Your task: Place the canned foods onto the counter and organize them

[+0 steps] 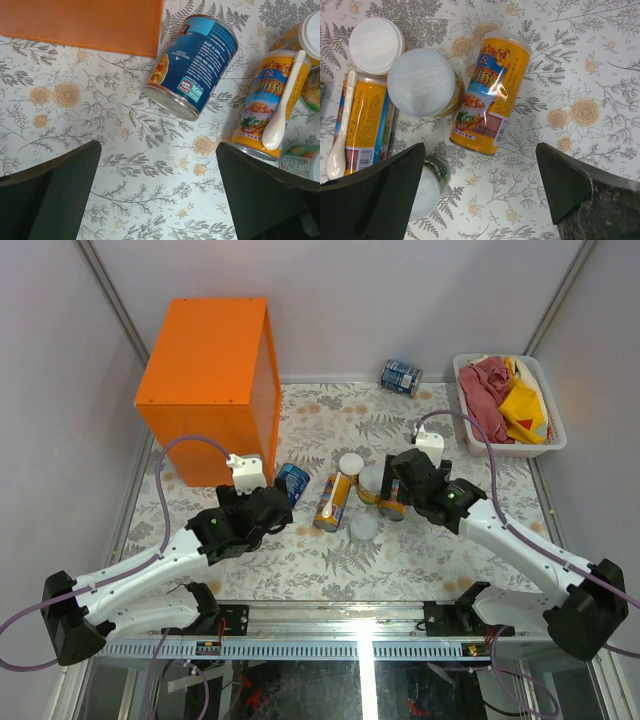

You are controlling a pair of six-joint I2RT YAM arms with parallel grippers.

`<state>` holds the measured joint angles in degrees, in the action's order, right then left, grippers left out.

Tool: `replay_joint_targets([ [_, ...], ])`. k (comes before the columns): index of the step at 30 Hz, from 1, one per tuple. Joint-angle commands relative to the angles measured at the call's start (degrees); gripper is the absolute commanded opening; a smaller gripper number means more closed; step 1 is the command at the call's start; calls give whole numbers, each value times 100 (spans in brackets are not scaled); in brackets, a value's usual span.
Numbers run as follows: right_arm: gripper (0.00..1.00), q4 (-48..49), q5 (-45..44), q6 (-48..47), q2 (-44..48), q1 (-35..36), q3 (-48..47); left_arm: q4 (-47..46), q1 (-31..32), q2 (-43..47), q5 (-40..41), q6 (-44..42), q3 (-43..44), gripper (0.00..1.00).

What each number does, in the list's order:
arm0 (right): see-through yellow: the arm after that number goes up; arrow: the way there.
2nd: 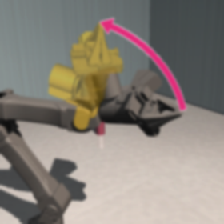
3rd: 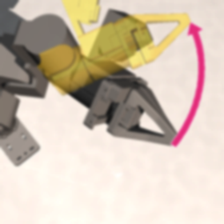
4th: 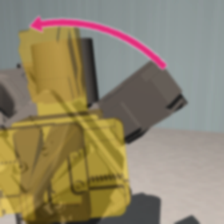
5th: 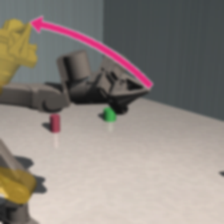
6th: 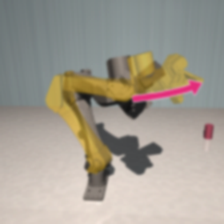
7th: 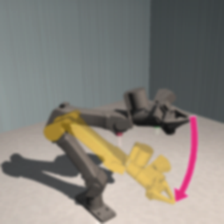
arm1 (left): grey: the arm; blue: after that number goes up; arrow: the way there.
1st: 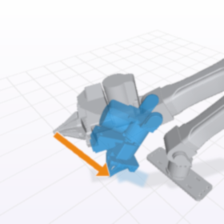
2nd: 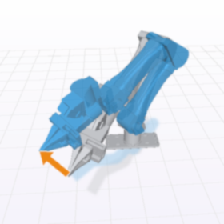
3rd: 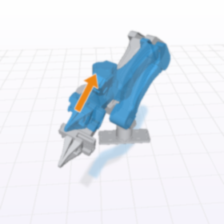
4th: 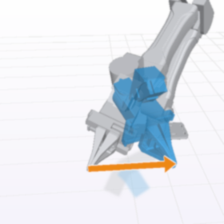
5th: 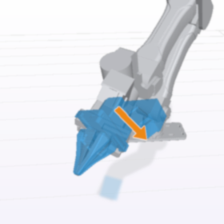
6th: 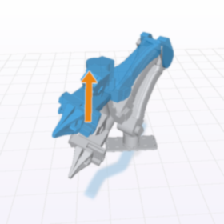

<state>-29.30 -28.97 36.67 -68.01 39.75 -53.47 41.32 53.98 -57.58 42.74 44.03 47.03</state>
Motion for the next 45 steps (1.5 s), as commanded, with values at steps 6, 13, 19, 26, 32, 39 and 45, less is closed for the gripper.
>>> replay_joint_targets([
  [6, 100, 761, -350, -516, 759, 59, 250, -610, 26, -194, 373, -116, 59, 100],
  [13, 100, 1000, -176, -628, 944, 59, 290, -600, 27, -586, 549, -154, 304, 100],
  [19, 100, 1062, -139, -662, 1082, 59, 355, -700, -9, -1199, 533, -523, 569, 100],
  [26, 100, 979, -124, -602, 1278, 59, 457, -1100, -216, -1653, 284, -799, 626, 100],
  [32, 100, 1001, -128, -662, 1480, 59, 531, -1526, -462, -2057, 140, -1053, 653, 100],
  [39, 100, 1029, -110, -702, 1517, 59, 539, -1870, -617, -2670, 48, -1344, 867, 100],
  [45, 100, 1053, -122, -734, 1568, 57, 597, -1986, -789, -3098, 8, -1393, 1013, 100],
])
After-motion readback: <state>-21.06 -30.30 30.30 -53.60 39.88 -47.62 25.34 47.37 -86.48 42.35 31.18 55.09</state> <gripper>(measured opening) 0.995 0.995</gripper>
